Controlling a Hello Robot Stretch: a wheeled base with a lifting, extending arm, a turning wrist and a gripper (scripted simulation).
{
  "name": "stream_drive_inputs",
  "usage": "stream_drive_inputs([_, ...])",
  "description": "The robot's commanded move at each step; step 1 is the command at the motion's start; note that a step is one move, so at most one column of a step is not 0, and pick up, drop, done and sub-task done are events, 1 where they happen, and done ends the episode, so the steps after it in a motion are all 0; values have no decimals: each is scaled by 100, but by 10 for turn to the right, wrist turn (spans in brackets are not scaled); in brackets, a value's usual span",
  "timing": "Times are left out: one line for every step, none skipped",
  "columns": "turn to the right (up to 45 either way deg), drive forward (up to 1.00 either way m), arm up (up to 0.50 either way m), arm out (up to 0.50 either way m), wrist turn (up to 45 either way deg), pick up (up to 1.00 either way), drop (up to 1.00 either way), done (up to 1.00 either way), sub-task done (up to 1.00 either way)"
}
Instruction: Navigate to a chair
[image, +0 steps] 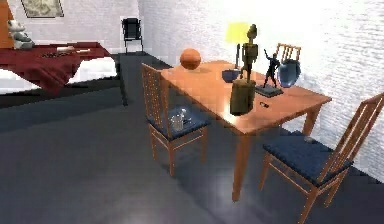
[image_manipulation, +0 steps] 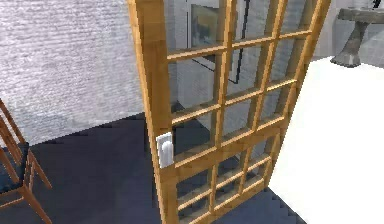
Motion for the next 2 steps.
stream_drive_inputs([0,20,0,0,0,0,0,0,0])
stream_drive_inputs([0,0,0,0,0,0,0,100,0])
